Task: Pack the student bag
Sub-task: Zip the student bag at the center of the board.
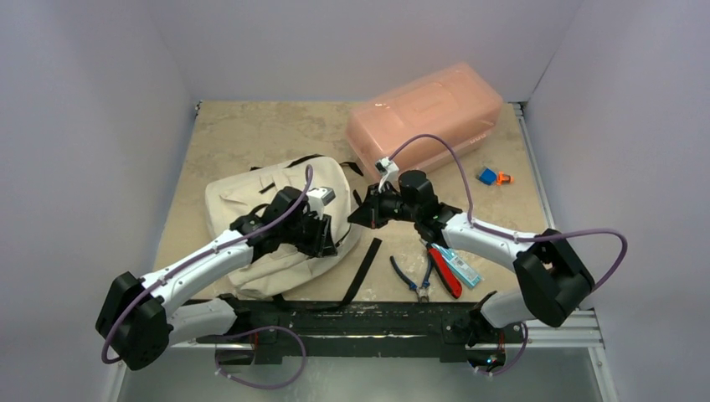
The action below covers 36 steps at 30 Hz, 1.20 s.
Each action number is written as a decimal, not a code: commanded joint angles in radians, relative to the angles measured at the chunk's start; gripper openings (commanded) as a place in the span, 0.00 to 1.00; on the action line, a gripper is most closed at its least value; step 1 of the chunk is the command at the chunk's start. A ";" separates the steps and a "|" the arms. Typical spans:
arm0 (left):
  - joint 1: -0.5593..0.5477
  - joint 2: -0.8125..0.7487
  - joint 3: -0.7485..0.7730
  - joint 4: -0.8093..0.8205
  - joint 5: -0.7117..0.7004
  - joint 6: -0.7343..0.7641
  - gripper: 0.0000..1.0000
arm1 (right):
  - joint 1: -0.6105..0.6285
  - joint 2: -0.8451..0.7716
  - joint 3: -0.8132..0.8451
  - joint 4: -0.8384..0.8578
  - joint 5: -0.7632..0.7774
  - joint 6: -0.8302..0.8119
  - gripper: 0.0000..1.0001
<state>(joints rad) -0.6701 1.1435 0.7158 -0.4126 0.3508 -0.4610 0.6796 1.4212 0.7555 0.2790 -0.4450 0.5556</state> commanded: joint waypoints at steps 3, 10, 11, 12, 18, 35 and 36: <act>-0.008 -0.039 -0.011 -0.037 -0.041 -0.028 0.20 | -0.009 0.016 0.063 0.063 -0.015 -0.026 0.00; -0.008 -0.097 0.001 -0.101 -0.113 -0.042 0.00 | -0.009 0.036 0.062 0.023 0.055 -0.046 0.00; -0.008 -0.113 0.000 -0.110 -0.121 -0.047 0.00 | -0.008 0.036 0.063 0.011 0.084 -0.051 0.00; -0.008 -0.128 -0.002 -0.118 -0.122 -0.051 0.00 | -0.009 0.036 0.064 0.003 0.103 -0.056 0.00; -0.008 -0.189 -0.019 -0.122 -0.079 -0.080 0.00 | -0.004 0.048 0.095 -0.062 0.168 -0.131 0.00; -0.008 -0.074 -0.026 0.033 0.072 -0.161 0.17 | 0.053 0.130 0.044 0.062 0.032 0.216 0.32; -0.008 -0.071 -0.020 0.021 0.060 -0.157 0.21 | 0.054 0.134 0.044 0.064 0.030 0.218 0.25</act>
<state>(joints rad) -0.6701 1.0657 0.6712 -0.4084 0.3580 -0.5930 0.7162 1.5452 0.7773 0.2897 -0.3927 0.7387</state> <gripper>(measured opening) 0.136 0.368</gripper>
